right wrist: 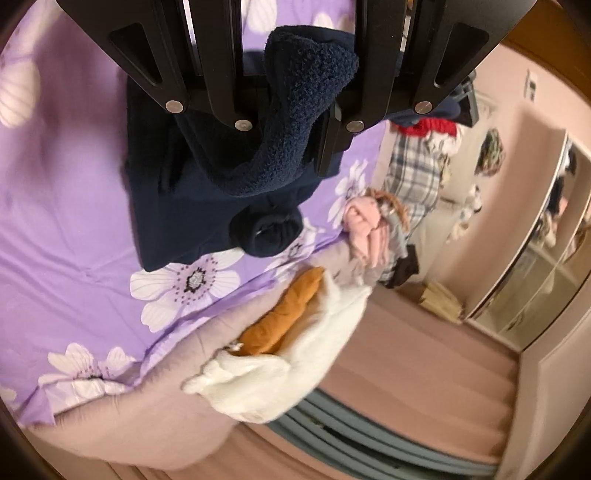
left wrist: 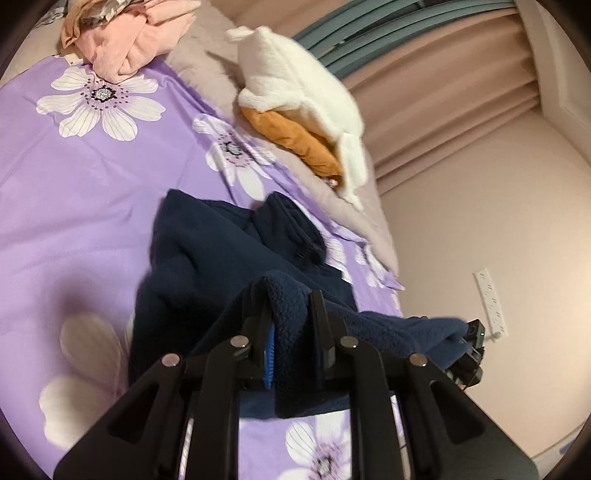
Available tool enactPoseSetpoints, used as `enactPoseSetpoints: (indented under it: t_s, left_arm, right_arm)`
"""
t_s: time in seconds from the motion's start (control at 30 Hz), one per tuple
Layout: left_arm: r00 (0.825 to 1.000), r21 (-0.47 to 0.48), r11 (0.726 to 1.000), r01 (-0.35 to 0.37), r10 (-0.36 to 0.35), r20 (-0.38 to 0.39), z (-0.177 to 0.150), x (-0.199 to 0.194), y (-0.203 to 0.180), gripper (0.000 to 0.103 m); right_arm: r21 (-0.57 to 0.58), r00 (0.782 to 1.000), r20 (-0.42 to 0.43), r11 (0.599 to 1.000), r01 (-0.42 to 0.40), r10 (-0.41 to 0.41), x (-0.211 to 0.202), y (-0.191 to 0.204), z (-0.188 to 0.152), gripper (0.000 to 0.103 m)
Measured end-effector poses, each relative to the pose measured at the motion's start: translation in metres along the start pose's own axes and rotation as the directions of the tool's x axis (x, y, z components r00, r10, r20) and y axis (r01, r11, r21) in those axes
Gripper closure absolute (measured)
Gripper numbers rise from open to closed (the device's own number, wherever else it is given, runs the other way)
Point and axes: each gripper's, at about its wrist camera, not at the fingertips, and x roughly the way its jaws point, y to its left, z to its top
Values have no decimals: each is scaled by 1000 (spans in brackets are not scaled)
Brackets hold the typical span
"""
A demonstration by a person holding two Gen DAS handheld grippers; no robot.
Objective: Fold large clothes
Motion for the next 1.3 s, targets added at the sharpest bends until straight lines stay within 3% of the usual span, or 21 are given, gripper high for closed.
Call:
enactPoseSetpoints:
  t_s: [0.33, 0.53, 0.57, 0.67, 0.73, 0.8, 0.9, 1.03, 1.1, 1.2, 1.3]
  left_arm:
    - [990, -95, 987, -130, 124, -65, 47, 73, 47, 83]
    - [985, -181, 970, -161, 147, -89, 66, 91, 65, 80]
    - [983, -177, 969, -173, 158, -96, 68, 92, 63, 78]
    - [978, -156, 968, -199, 187, -90, 71, 89, 57, 66]
    - [974, -143, 964, -225, 219, -56, 76, 79, 53, 41]
    - [971, -137, 961, -240, 239, -23, 80, 71, 52, 36]
    - [971, -139, 961, -239, 241, -1, 82, 58, 52, 36]
    - [968, -57, 967, -250, 251, 20, 77, 48, 34, 36]
    - [966, 15, 966, -260, 260, 14, 69, 51, 21, 36]
    - [951, 148, 941, -306, 310, -6, 50, 64, -1, 36]
    - [929, 284, 891, -354, 369, -1, 28, 81, -19, 36]
  right_arm:
    - [228, 994, -78, 969, 98, -82, 71, -62, 38, 84]
    - [357, 991, -116, 928, 106, -68, 90, -91, 44, 72]
    - [390, 992, -115, 916, 97, -55, 91, -95, 43, 66]
    - [437, 996, -87, 898, 47, -10, 86, -98, 44, 48]
    - [435, 998, -68, 899, 40, -11, 81, -94, 46, 45]
    - [428, 999, -50, 903, 39, -20, 75, -90, 49, 41]
    - [400, 998, -2, 914, 64, -69, 61, -84, 55, 34]
    - [342, 994, 59, 937, 66, -92, 41, -71, 58, 34]
    - [228, 993, 60, 969, 90, -107, 35, -52, 55, 34]
    - [42, 987, 35, 987, 157, -158, 39, -23, 44, 34]
    - [-180, 961, 36, 944, 278, -276, 49, 5, 24, 35]
